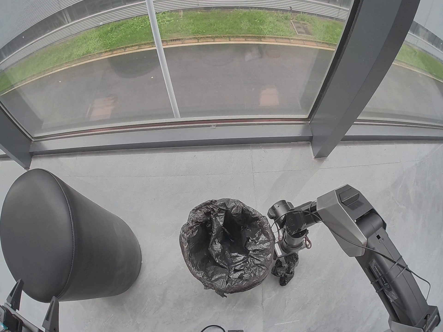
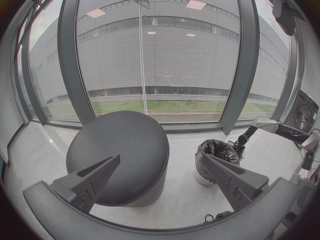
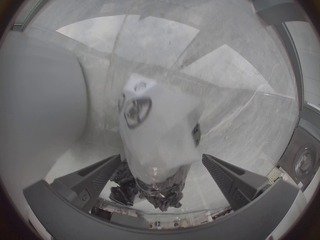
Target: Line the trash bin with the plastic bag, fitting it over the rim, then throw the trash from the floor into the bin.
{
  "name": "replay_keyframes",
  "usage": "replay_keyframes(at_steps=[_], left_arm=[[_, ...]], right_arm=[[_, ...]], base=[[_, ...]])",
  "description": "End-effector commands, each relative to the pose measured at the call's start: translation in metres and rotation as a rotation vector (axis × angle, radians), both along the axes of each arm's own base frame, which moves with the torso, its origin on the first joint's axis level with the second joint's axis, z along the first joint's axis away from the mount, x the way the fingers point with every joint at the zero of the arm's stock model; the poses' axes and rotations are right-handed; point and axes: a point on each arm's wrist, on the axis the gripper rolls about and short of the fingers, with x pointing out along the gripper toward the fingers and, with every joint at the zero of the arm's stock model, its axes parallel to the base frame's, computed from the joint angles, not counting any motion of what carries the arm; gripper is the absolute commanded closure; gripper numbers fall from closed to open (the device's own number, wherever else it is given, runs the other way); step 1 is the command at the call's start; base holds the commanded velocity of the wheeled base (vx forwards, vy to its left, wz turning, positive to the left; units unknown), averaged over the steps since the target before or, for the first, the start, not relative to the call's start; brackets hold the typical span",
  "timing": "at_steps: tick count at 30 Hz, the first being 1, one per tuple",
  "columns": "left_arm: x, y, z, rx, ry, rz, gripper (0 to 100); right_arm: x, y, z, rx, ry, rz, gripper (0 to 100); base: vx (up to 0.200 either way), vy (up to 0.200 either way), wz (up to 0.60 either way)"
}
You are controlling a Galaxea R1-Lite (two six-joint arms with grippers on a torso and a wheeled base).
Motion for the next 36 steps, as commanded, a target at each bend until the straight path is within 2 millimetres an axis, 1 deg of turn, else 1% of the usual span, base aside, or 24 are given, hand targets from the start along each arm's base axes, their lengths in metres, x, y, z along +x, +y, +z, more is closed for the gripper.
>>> replay_keyframes(at_steps=[1, 4, 6, 7, 8, 10, 13, 14, 17, 18, 23, 24, 28, 31, 36], left_arm=[[0.000, 0.000, -0.004, 0.000, -0.002, 0.000, 0], [0.000, 0.000, -0.004, 0.000, -0.002, 0.000, 0], [0.000, 0.000, -0.004, 0.000, -0.002, 0.000, 0], [0.000, 0.000, -0.004, 0.000, -0.002, 0.000, 0], [0.000, 0.000, -0.004, 0.000, -0.002, 0.000, 0], [0.000, 0.000, -0.004, 0.000, -0.002, 0.000, 0], [0.000, 0.000, -0.004, 0.000, -0.002, 0.000, 0], [0.000, 0.000, -0.004, 0.000, -0.002, 0.000, 0], [0.000, 0.000, -0.004, 0.000, -0.002, 0.000, 0], [0.000, 0.000, -0.004, 0.000, -0.002, 0.000, 0], [0.000, 0.000, -0.004, 0.000, -0.002, 0.000, 0], [0.000, 0.000, -0.004, 0.000, -0.002, 0.000, 0], [0.000, 0.000, -0.004, 0.000, -0.002, 0.000, 0], [0.000, 0.000, -0.004, 0.000, -0.002, 0.000, 0], [0.000, 0.000, -0.004, 0.000, -0.002, 0.000, 0]], right_arm=[[-0.012, -0.006, -0.033, -0.032, 0.096, -0.029, 0], [-0.022, -0.013, -0.050, -0.062, 0.179, -0.044, 0], [-0.032, -0.018, -0.067, -0.080, 0.261, -0.047, 0], [-0.035, -0.019, -0.071, -0.082, 0.281, -0.046, 0], [-0.043, -0.022, -0.083, -0.089, 0.343, -0.050, 0], [-0.049, -0.025, -0.086, -0.094, 0.402, -0.051, 0], [-0.048, -0.025, -0.087, -0.087, 0.389, -0.057, 0], [-0.042, -0.029, -0.087, -0.073, 0.356, -0.078, 0], [-0.035, -0.032, -0.077, -0.055, 0.324, -0.102, 0], [-0.031, -0.033, -0.068, -0.044, 0.303, -0.113, 0], [-0.024, -0.032, -0.055, -0.026, 0.261, -0.122, 0], [-0.020, -0.030, -0.050, -0.013, 0.233, -0.119, 0], [-0.017, -0.023, -0.037, 0.005, 0.203, -0.105, 0], [-0.018, -0.015, -0.033, 0.010, 0.192, -0.097, 0], [-0.020, -0.007, -0.032, 0.010, 0.184, -0.089, 0]], base=[[0.000, 0.000, 0.00], [0.000, 0.000, 0.00], [0.000, 0.000, 0.00], [0.000, 0.000, 0.00], [0.000, 0.000, 0.00], [0.000, 0.000, 0.00], [0.000, 0.000, 0.00], [0.000, 0.000, 0.00], [0.000, 0.000, 0.00], [0.000, 0.000, 0.00], [0.000, 0.000, 0.00], [0.000, 0.000, 0.00], [0.000, 0.000, 0.00], [0.000, 0.000, 0.00], [0.000, 0.000, 0.00]])
